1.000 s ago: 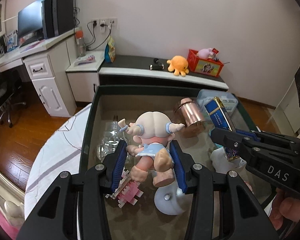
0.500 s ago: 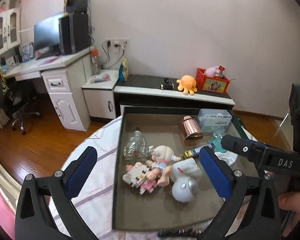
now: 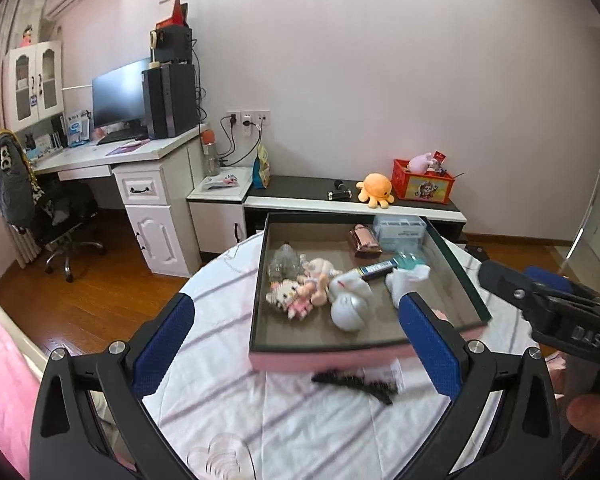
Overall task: Organize rigid objects
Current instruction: 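Withdraw both tools back from the box tray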
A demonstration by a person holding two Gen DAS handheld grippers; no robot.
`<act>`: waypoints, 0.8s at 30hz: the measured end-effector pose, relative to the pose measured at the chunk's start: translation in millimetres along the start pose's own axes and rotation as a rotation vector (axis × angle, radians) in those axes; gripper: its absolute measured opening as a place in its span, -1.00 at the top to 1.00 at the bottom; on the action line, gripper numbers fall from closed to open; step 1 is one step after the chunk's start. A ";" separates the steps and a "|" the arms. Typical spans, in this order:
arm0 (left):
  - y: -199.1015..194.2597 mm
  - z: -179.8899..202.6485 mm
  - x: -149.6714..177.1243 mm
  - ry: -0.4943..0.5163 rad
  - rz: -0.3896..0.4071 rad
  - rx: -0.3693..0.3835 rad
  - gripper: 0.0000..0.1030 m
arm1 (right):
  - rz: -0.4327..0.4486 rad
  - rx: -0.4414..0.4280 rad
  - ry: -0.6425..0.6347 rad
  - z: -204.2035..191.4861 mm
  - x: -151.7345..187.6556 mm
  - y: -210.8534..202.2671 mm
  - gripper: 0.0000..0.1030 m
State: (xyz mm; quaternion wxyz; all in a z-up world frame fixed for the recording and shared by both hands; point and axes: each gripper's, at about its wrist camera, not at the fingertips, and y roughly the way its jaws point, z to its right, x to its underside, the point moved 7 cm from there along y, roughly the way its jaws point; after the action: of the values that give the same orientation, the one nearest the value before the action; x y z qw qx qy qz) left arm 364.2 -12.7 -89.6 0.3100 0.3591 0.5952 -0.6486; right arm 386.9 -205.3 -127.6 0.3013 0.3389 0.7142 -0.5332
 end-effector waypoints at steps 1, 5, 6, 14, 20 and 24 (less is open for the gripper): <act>-6.8 0.9 2.9 -0.001 0.003 0.000 -1.00 | 0.022 0.002 -0.008 -2.8 3.1 -14.4 -1.00; -26.9 7.1 14.2 0.002 0.010 0.002 -1.00 | 0.080 0.016 -0.031 -8.4 12.5 -56.0 -1.00; -32.7 9.3 17.4 0.003 0.010 0.001 -1.00 | 0.094 0.023 -0.039 -9.2 15.3 -66.9 -1.00; -74.0 20.5 32.1 0.006 0.043 -0.001 -1.00 | 0.149 0.073 -0.071 -10.7 34.7 -122.1 -1.00; -99.1 19.8 40.8 0.002 0.065 -0.018 -1.00 | 0.173 0.131 -0.088 -7.4 46.5 -143.3 -1.00; -110.0 18.1 47.3 0.001 0.075 -0.030 -1.00 | 0.173 0.171 -0.091 -6.3 51.7 -149.1 -1.00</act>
State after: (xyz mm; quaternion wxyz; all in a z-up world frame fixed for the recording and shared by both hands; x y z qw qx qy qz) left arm 245.1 -18.6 -68.0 0.3390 0.3766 0.5911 -0.6275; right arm 236.0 -220.9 -84.0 0.3483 0.3990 0.6198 -0.5791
